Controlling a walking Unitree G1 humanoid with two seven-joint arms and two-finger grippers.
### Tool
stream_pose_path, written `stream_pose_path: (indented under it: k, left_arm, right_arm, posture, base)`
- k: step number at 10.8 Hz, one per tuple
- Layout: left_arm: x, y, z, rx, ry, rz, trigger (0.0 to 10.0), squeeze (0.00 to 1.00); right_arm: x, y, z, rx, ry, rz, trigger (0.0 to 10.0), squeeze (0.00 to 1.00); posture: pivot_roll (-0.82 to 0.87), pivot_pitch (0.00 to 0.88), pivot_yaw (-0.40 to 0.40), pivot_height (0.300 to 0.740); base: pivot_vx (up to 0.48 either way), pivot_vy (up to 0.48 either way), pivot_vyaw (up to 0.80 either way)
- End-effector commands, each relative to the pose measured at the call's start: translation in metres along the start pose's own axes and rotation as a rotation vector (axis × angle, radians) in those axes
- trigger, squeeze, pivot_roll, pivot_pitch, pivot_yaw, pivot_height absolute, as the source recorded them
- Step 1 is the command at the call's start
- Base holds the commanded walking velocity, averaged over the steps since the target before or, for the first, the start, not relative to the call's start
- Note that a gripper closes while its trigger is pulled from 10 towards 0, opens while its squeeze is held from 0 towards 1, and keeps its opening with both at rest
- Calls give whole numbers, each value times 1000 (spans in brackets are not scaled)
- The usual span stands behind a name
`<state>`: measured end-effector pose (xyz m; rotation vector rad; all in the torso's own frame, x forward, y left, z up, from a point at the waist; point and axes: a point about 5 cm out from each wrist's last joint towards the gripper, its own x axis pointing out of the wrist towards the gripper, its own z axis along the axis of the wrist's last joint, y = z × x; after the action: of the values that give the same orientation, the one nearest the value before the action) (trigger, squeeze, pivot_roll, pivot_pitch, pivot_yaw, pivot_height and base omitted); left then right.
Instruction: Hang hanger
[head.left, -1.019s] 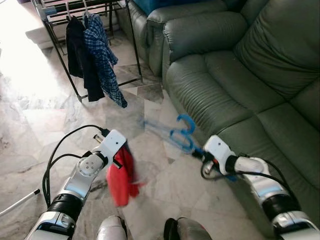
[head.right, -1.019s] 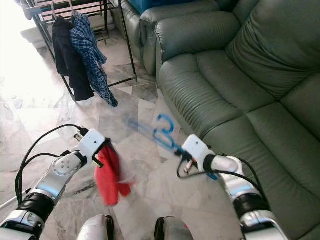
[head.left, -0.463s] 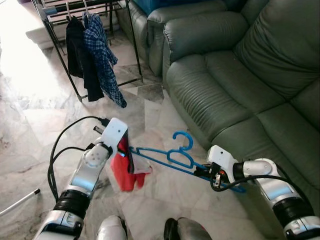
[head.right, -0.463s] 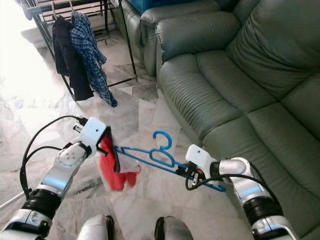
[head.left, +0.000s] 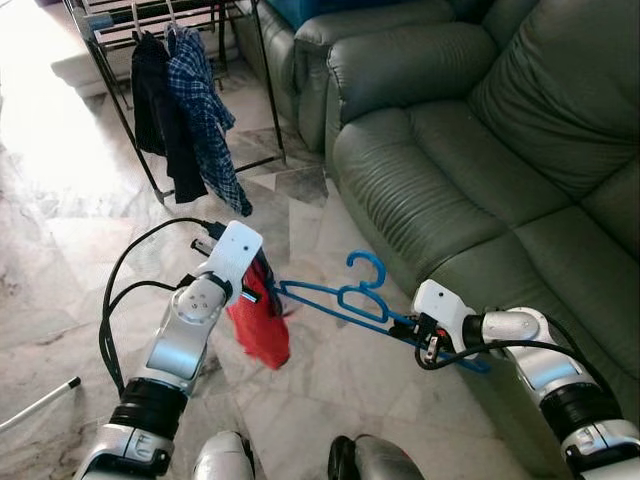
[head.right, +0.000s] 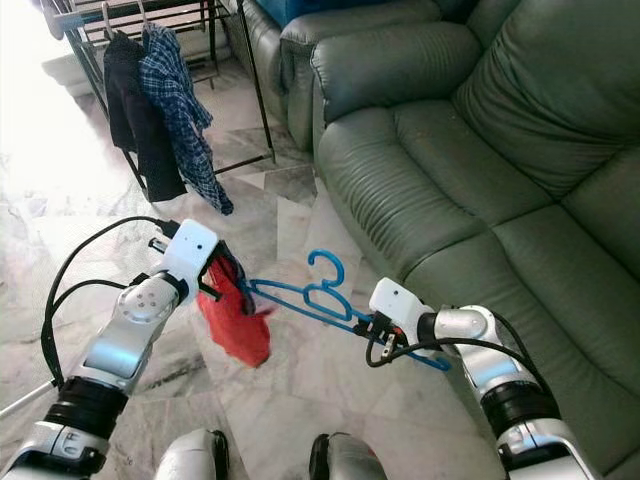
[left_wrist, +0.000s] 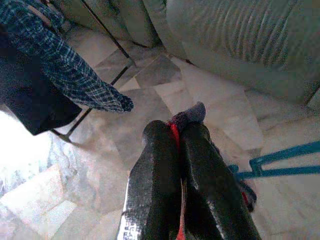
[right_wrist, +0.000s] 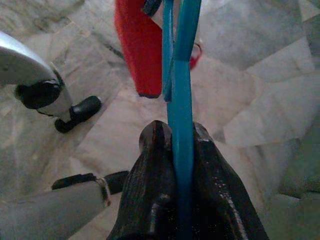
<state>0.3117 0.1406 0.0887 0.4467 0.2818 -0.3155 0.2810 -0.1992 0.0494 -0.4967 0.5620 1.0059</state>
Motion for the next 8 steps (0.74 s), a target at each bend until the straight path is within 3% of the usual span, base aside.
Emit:
stream_pose_path:
  k: [1,5,6,8]
  left_arm:
    - [-3,0,4,10,-7,10,10000,0]
    - [-4,1,13,-4,5,11,10000,0]
    - [-2,3,12,7,5,56,10000,0]
    - [1,7,3,4,49,124,10000,0]
  right_arm:
    - [-5,-6,-2,-9,14,-34,10000,0]
    - [-9,-21,-1,-26,39,-161,10000,0]
    - [-10,-15,7,-24,-21,-82,10000,0]
    - [-28,-14,13,-68,-34,3,10000,0]
  posture:
    - [-16,137,-55,740]
    - [-20,134,-59,740]
    - [-20,135,-61,740]
    - [-25,136,-59,740]
  base:
    - [0,0,0]
    - [0,0,0]
    - [0,0,0]
    - [0,0,0]
